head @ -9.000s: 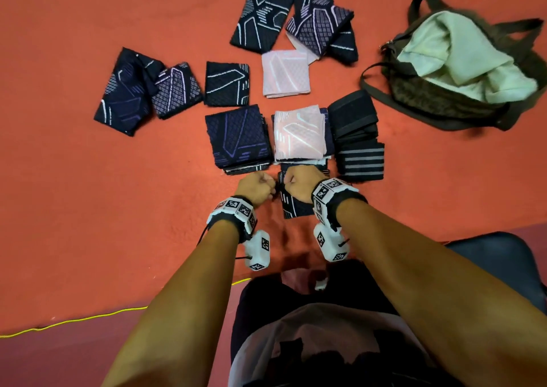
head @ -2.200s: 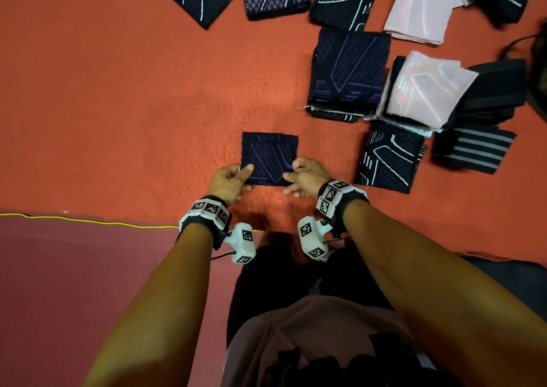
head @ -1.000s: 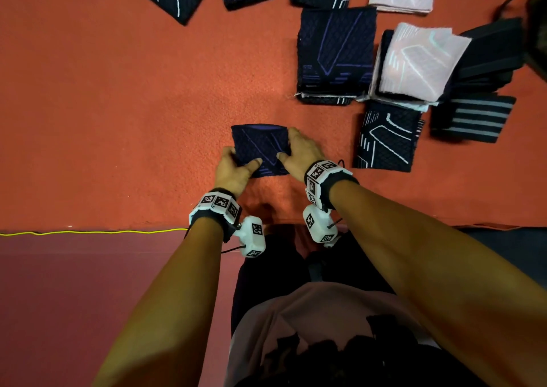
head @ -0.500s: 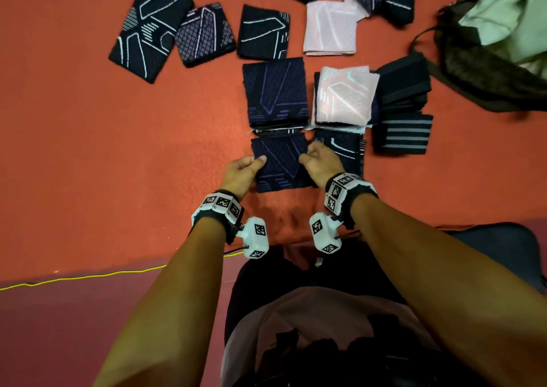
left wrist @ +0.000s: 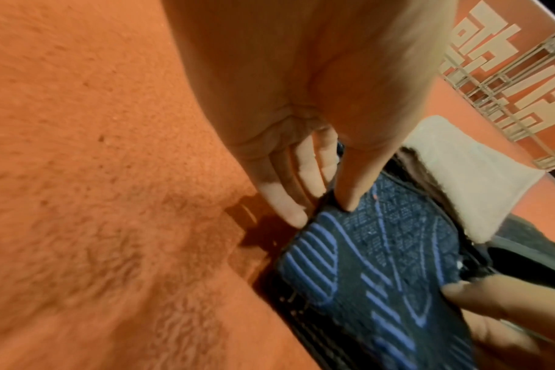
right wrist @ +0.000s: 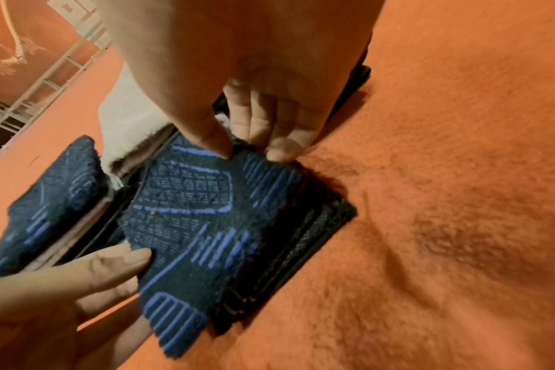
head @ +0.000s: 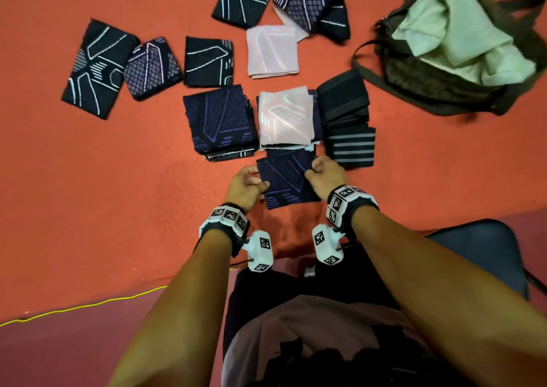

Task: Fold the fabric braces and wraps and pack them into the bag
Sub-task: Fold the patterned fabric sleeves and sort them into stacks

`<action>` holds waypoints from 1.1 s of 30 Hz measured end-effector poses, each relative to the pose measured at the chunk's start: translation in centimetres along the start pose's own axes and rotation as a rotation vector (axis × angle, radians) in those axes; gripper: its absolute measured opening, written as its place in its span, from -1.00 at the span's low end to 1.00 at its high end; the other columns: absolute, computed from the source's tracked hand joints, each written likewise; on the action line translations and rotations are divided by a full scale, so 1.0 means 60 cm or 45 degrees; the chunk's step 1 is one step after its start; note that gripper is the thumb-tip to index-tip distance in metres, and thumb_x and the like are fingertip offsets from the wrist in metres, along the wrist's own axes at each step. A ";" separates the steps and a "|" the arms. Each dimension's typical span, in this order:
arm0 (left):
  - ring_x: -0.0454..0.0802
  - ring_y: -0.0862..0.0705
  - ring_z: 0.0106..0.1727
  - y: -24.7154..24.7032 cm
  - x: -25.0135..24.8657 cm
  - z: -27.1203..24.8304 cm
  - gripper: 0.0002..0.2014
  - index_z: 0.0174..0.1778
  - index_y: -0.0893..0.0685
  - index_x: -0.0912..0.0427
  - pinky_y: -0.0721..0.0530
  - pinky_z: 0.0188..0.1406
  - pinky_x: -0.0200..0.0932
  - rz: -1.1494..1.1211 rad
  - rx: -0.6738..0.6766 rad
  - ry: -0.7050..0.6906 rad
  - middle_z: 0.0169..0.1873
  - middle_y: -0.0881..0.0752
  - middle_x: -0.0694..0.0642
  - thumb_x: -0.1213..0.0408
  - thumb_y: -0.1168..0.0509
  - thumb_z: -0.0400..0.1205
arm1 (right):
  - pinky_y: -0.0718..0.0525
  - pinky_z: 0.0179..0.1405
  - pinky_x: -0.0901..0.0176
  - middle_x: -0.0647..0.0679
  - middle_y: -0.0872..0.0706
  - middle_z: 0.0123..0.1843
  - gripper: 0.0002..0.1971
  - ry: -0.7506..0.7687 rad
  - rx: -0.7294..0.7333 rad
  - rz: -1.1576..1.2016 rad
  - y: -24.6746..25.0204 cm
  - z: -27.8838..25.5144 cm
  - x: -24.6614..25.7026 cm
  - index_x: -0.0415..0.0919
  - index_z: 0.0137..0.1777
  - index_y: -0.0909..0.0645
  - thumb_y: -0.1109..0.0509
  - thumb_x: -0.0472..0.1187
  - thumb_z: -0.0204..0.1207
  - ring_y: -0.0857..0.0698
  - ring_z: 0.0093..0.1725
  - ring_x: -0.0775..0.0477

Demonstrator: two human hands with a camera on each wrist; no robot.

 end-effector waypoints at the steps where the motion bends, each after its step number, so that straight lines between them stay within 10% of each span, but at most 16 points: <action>1: 0.01 -0.64 -0.29 -0.004 -0.001 0.004 -0.69 0.04 -0.51 0.08 -0.69 -0.26 -0.08 0.034 -0.023 -0.004 -0.34 -0.59 0.09 0.61 -0.33 0.63 | -0.45 -0.06 0.25 0.01 -0.64 -0.11 -0.87 0.006 -0.002 -0.019 0.004 0.004 -0.004 -0.09 -0.03 -0.51 -0.42 -0.23 0.54 -0.57 -0.06 -0.03; 9: -0.10 -0.45 -0.41 -0.011 -0.001 0.032 -0.62 -0.27 -0.46 0.07 -0.53 -0.12 -0.16 0.180 -0.175 -0.073 -0.49 -0.45 0.01 0.66 -0.38 0.53 | -0.53 -0.03 0.18 -0.17 -0.72 -0.01 -0.78 0.129 0.106 -0.270 0.008 0.018 -0.007 -0.21 0.12 -0.48 -0.43 -0.26 0.56 -0.71 0.02 -0.23; 18: -0.18 -0.57 -0.50 0.014 -0.033 0.019 -0.73 -0.28 -0.61 0.10 -0.56 -0.42 -0.33 0.267 -0.026 -0.182 -0.53 -0.59 0.01 0.56 -0.38 0.61 | -0.67 -0.17 0.06 -0.07 -0.72 -0.17 -0.87 0.219 0.178 -0.560 0.016 -0.002 0.034 -0.05 -0.19 -0.55 -0.40 -0.05 0.53 -0.70 -0.15 -0.18; 25: 0.09 -0.67 -0.26 0.076 -0.072 0.010 -0.94 -0.32 -0.62 0.01 -0.69 -0.06 0.05 0.590 0.078 -0.262 -0.43 -0.67 0.01 0.14 -0.30 0.43 | -0.69 0.02 0.00 -0.02 -0.73 -0.17 -0.87 0.388 0.273 -0.693 -0.037 -0.035 0.133 -0.05 -0.21 -0.55 -0.33 -0.07 0.53 -0.71 -0.06 -0.18; 33: 0.04 -0.64 -0.25 0.237 -0.122 -0.028 -0.85 -0.29 -0.65 0.08 -0.65 -0.09 -0.04 0.743 -0.048 -0.293 -0.35 -0.72 0.09 0.28 -0.38 0.62 | -0.67 -0.07 -0.01 -0.07 -0.74 -0.13 -0.91 0.601 0.358 -0.728 -0.149 -0.091 0.313 -0.03 -0.17 -0.55 -0.31 -0.09 0.56 -0.71 -0.05 -0.26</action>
Point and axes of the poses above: each hand's wrist, its own z-axis towards the middle knuckle, its own y-axis out of the back of the hand, x = y × z, the point moved 5 cm from there along z, towards the middle knuckle
